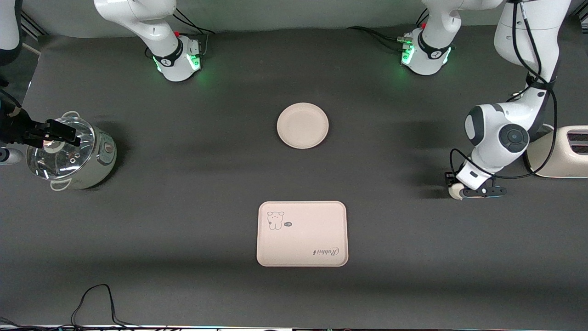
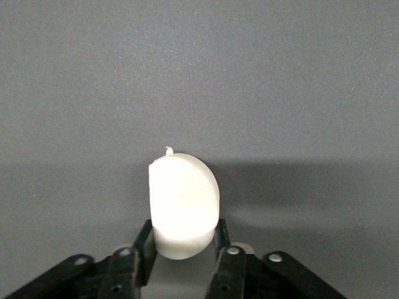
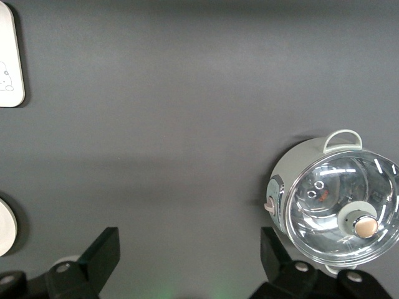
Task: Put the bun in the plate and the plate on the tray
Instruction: 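Lower the left gripper onto the white bun and close it, then carry the bun with the left gripper over the white plate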
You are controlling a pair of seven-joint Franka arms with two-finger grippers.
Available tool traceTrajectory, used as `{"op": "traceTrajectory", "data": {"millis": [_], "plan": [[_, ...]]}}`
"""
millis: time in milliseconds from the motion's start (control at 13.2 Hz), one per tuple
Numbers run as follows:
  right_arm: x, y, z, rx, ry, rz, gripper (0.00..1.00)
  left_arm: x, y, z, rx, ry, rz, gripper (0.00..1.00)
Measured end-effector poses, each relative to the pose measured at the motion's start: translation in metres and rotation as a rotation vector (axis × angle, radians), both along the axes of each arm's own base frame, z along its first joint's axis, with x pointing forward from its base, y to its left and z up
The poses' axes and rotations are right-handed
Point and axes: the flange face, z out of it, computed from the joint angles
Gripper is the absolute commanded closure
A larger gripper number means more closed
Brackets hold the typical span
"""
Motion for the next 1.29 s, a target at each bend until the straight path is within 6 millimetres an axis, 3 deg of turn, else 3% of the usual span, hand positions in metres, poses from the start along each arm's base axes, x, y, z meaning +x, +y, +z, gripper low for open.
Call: {"op": "traceTrajectory", "data": {"millis": [227,379,455,606,833,985,1136,1288], "plan": [[0.000,0.000,0.000,0.000,0.000,0.000,0.00,0.004,-0.002,0.005,-0.002,-0.008,-0.002,0.76],[0.000,0.000,0.000,0.000,0.000,0.000,0.00,0.006,-0.007,0.020,-0.011,0.005,-0.009,0.76],[0.000,0.000,0.000,0.000,0.000,0.000,0.00,0.008,-0.016,0.036,-0.022,0.017,-0.019,0.76],[0.000,0.000,0.000,0.000,0.000,0.000,0.00,0.010,-0.049,0.088,-0.054,0.059,-0.059,0.75],[0.000,0.000,0.000,0.000,0.000,0.000,0.00,-0.001,-0.125,0.185,-0.078,0.099,-0.080,0.75],[0.000,0.000,0.000,0.000,0.000,-0.001,0.00,-0.019,-0.189,0.224,-0.073,0.116,-0.045,0.75],[0.000,-0.001,0.000,0.000,0.000,-0.001,0.00,-0.043,-0.257,0.233,-0.072,0.111,-0.006,0.75],[0.000,-0.001,0.000,0.000,0.000,-0.001,0.00,-0.078,-0.328,0.230,-0.086,0.096,0.033,0.71]]}}
